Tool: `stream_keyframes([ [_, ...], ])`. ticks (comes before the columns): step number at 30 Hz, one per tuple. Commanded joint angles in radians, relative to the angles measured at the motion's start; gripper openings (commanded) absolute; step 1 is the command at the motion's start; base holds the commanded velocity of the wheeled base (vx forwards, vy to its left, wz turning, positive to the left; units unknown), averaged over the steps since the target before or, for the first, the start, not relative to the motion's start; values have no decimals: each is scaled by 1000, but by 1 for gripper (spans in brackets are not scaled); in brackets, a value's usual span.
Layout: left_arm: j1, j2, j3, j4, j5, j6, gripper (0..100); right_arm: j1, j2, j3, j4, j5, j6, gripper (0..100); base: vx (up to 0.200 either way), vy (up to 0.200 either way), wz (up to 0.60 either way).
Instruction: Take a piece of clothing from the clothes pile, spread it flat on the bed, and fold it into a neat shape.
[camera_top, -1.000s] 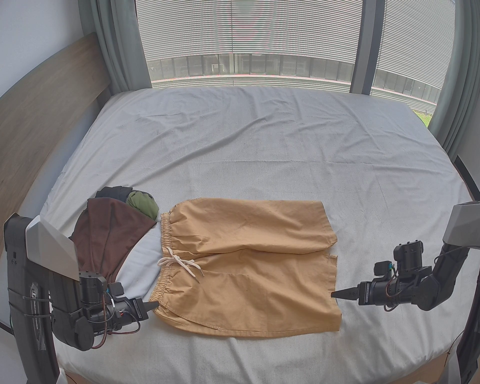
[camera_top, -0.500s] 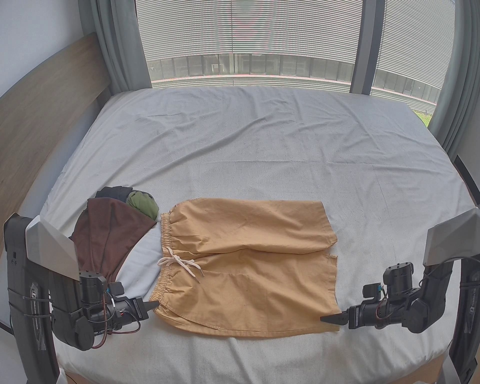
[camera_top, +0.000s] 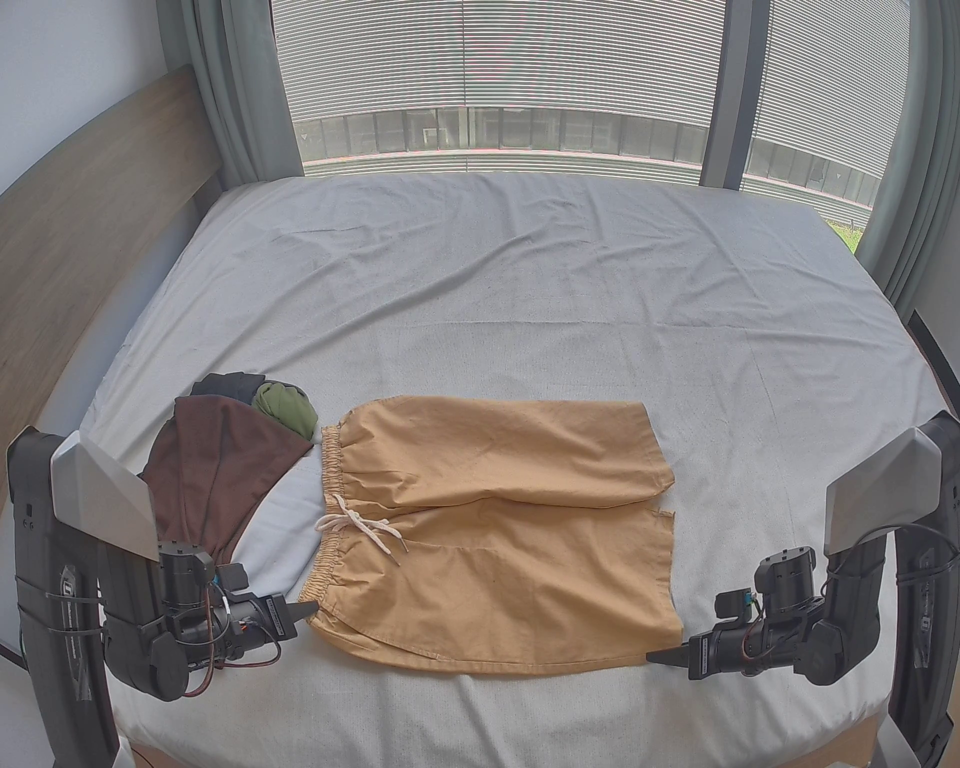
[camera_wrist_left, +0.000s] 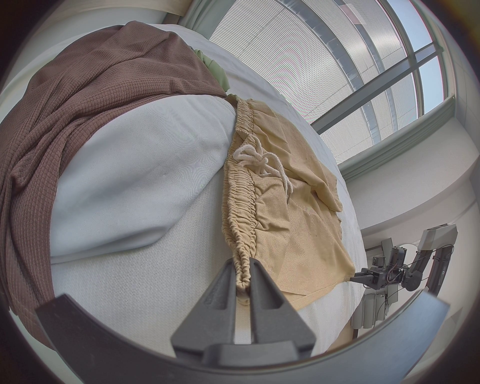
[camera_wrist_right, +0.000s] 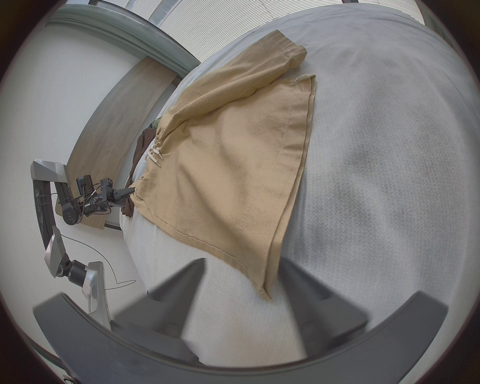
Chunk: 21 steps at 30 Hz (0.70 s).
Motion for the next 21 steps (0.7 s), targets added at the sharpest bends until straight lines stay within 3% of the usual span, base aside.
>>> stream_keyframes([
  [1,0,1,0,1,0,-1,0,1,25,2,-1,1,0,0,0,0,0],
  [12,10,-52,35,1,-16,-11,0,-3,-41,72,-3,5,2,0,0,0,0],
  [17,12,-85,95,2,-77,-5,0,-3,-127,140,6,7,0,0,0,0,0],
  [21,12,-102,120,5,-83,-2,0,3,-147,181,-1,7,-1,0,0,0,0],
])
